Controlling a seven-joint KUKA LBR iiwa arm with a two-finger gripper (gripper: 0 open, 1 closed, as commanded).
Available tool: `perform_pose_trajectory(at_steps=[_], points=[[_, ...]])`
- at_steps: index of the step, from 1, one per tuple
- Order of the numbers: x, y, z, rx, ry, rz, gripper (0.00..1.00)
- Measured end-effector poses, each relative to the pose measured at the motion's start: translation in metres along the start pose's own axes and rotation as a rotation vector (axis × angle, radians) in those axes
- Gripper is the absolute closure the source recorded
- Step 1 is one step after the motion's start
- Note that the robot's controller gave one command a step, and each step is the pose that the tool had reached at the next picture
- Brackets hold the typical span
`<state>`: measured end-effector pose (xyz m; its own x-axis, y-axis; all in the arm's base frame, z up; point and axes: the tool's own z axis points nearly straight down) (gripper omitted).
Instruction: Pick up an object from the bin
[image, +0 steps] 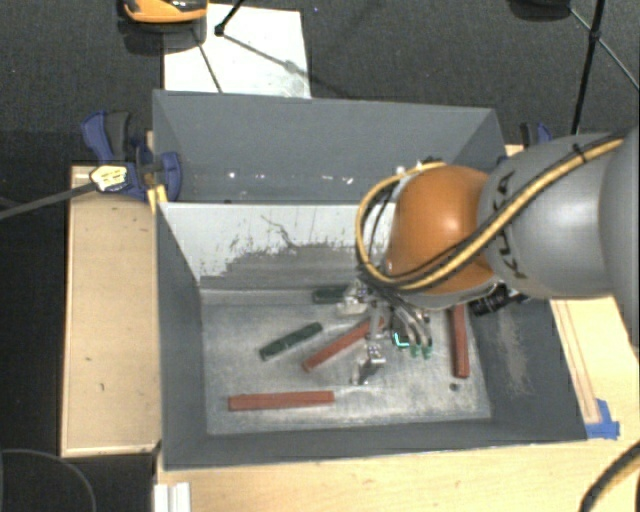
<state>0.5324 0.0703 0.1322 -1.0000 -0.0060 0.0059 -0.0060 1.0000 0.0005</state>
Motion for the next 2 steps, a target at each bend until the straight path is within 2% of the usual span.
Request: perform_pose_trajectory(at_steps=[1,2], points=[[-0.002,0.0,-0.004,-0.001,-0.008,0.003,0.0],[-0.027,0.004,0.032,0.001,-0.018,-0.229,0.0]])
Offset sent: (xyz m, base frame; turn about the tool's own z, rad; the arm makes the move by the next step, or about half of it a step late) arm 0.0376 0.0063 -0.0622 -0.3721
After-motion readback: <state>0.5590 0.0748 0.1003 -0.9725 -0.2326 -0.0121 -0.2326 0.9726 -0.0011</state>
